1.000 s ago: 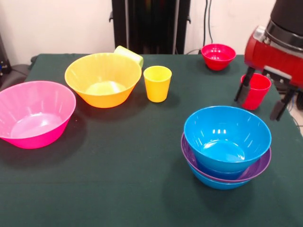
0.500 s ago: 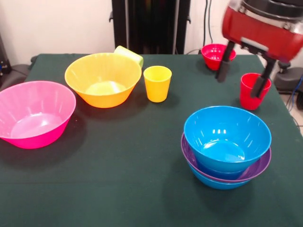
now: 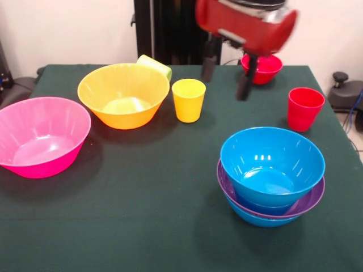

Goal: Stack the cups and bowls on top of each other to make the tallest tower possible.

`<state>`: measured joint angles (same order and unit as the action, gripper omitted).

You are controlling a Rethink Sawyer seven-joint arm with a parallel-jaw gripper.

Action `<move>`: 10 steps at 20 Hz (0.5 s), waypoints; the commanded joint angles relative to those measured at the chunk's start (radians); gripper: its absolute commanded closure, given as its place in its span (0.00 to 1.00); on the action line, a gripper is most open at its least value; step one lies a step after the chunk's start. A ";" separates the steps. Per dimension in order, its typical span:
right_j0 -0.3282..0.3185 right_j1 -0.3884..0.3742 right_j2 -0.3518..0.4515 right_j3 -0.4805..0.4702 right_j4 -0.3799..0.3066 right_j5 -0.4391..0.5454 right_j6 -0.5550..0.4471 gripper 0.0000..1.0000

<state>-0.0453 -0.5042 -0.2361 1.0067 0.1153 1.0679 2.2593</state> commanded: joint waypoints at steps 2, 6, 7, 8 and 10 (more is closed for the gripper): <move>-0.056 -0.021 0.158 0.272 -0.122 -0.167 -0.318 0.00; -0.089 -0.020 0.178 0.321 -0.152 -0.215 -0.333 0.00; -0.097 -0.020 0.185 0.332 -0.160 -0.235 -0.337 0.00; -0.104 -0.017 0.189 0.344 -0.161 -0.231 -0.332 0.00; -0.111 -0.017 0.195 0.366 -0.175 -0.247 -0.324 0.00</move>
<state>-0.1330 -0.5354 -0.1941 1.1891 0.0396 0.8836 2.1964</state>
